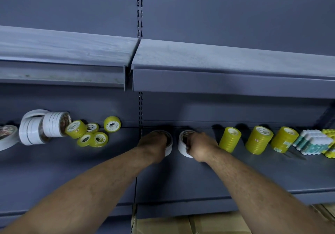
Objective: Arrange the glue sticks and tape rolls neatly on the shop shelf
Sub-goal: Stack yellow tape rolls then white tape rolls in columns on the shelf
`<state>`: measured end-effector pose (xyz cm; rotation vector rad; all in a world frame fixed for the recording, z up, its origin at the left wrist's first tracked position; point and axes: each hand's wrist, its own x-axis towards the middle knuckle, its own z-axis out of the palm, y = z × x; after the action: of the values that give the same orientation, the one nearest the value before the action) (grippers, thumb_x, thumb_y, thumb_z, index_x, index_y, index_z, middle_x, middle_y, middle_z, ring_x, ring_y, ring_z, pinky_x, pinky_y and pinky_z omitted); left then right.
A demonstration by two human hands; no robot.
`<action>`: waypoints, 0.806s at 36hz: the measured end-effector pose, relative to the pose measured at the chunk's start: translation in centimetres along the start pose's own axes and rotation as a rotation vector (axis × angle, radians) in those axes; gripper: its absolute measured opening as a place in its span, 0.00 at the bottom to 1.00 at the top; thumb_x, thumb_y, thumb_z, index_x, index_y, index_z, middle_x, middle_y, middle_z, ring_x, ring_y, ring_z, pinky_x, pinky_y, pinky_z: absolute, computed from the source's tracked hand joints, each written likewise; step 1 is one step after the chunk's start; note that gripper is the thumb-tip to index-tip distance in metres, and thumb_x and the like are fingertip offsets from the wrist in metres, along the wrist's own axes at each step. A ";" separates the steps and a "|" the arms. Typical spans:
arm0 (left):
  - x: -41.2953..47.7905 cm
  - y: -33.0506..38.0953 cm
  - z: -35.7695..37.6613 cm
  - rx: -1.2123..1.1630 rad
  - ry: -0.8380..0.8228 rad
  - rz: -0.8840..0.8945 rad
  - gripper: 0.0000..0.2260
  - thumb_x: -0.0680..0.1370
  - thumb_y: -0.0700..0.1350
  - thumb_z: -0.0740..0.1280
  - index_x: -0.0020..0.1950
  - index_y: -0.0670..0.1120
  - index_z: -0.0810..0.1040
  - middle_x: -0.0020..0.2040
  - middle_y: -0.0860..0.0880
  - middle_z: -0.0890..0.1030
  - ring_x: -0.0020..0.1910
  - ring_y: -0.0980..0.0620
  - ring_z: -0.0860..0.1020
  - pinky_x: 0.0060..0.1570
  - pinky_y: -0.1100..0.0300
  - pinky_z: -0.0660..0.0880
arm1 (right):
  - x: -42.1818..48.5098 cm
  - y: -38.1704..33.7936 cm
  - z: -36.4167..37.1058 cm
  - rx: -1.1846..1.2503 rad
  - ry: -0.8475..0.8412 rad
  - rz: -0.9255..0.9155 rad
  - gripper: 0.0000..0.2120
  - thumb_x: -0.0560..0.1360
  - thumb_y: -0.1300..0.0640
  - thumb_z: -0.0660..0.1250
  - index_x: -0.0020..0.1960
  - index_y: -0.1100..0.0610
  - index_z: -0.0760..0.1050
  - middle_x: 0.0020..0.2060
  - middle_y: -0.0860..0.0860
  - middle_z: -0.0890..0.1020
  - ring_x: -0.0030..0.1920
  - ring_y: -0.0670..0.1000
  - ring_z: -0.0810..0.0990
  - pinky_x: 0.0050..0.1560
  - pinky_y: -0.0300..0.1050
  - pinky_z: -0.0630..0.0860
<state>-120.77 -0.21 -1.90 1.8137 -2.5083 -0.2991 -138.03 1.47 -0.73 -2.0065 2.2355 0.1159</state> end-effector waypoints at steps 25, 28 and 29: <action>0.4 -0.2 0.2 0.038 -0.005 0.015 0.17 0.77 0.40 0.68 0.66 0.44 0.76 0.68 0.46 0.76 0.67 0.45 0.74 0.61 0.57 0.72 | -1.3 -1.2 -1.8 -0.190 -0.110 -0.015 0.15 0.75 0.66 0.69 0.61 0.59 0.76 0.63 0.54 0.79 0.61 0.56 0.80 0.49 0.44 0.76; 0.8 -0.3 0.4 0.025 -0.002 0.019 0.17 0.77 0.42 0.68 0.66 0.44 0.75 0.69 0.45 0.75 0.68 0.44 0.74 0.61 0.57 0.72 | -1.4 -1.1 -1.6 -0.199 -0.092 -0.033 0.17 0.74 0.65 0.70 0.62 0.58 0.75 0.64 0.53 0.79 0.61 0.56 0.80 0.50 0.45 0.77; 0.8 -0.2 0.4 0.016 -0.008 0.017 0.17 0.78 0.43 0.68 0.67 0.44 0.75 0.69 0.45 0.75 0.68 0.44 0.74 0.61 0.57 0.72 | -1.4 -1.1 -1.4 -0.194 -0.094 -0.032 0.17 0.75 0.64 0.70 0.62 0.58 0.75 0.64 0.53 0.78 0.61 0.56 0.80 0.49 0.44 0.76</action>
<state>-120.86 -0.98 -2.45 1.7989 -2.5376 -0.2865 -136.90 2.50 0.93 -2.0810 2.2089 0.4298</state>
